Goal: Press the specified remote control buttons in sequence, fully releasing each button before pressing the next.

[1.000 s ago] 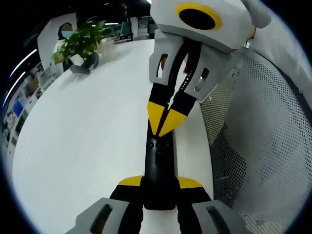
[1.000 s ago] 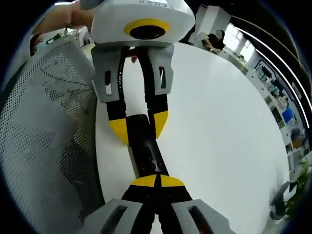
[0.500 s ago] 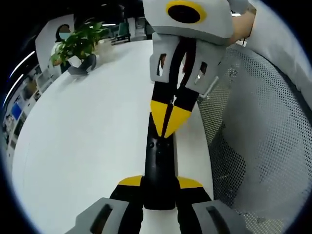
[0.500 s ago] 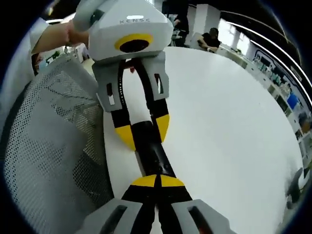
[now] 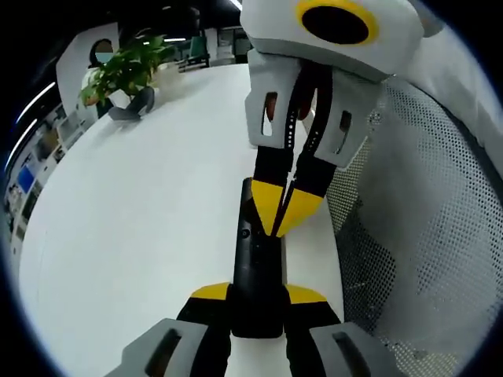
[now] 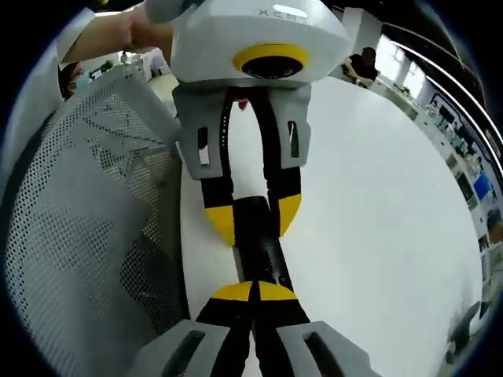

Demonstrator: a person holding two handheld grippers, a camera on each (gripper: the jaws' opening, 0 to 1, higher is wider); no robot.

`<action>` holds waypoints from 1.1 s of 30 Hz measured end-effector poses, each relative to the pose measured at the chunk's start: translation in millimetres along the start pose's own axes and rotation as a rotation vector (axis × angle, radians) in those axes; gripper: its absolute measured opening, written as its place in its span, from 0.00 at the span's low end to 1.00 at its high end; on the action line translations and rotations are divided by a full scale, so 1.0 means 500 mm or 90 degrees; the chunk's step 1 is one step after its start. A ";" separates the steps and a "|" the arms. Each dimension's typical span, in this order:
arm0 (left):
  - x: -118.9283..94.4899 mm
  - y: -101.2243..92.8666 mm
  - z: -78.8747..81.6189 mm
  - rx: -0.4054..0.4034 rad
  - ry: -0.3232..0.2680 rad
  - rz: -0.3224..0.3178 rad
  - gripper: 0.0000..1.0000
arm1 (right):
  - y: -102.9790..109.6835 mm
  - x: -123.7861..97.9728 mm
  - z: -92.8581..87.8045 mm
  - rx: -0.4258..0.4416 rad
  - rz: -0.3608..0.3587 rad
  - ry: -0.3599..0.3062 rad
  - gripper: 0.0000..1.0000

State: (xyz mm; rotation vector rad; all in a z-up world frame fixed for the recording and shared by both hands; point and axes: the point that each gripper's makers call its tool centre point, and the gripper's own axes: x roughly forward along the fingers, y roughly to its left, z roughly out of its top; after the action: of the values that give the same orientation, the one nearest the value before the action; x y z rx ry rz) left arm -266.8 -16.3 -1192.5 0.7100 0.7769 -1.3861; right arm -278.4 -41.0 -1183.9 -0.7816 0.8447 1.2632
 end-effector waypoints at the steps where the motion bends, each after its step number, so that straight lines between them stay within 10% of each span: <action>1: 0.000 0.000 0.000 0.000 0.000 0.000 0.24 | 0.006 0.004 -0.002 0.006 0.021 0.010 0.00; 6: 0.000 -0.001 0.001 0.002 0.007 0.000 0.24 | 0.004 0.004 -0.001 -0.008 0.040 0.031 0.00; 13: 0.000 -0.001 0.000 0.000 0.001 0.001 0.24 | 0.001 -0.005 0.000 0.092 0.057 -0.054 0.00; 19: 0.000 -0.001 0.001 0.000 0.000 0.001 0.24 | -0.021 -0.011 -0.002 0.045 0.001 -0.043 0.00; 33: -0.001 -0.001 0.000 0.007 -0.001 -0.002 0.24 | -0.021 -0.001 0.006 0.019 0.035 -0.006 0.00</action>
State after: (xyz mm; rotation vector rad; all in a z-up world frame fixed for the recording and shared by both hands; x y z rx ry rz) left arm -267.4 -15.7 -1192.0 0.7165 0.7693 -1.3947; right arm -267.9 -40.3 -1181.7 -0.7328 0.8805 1.2994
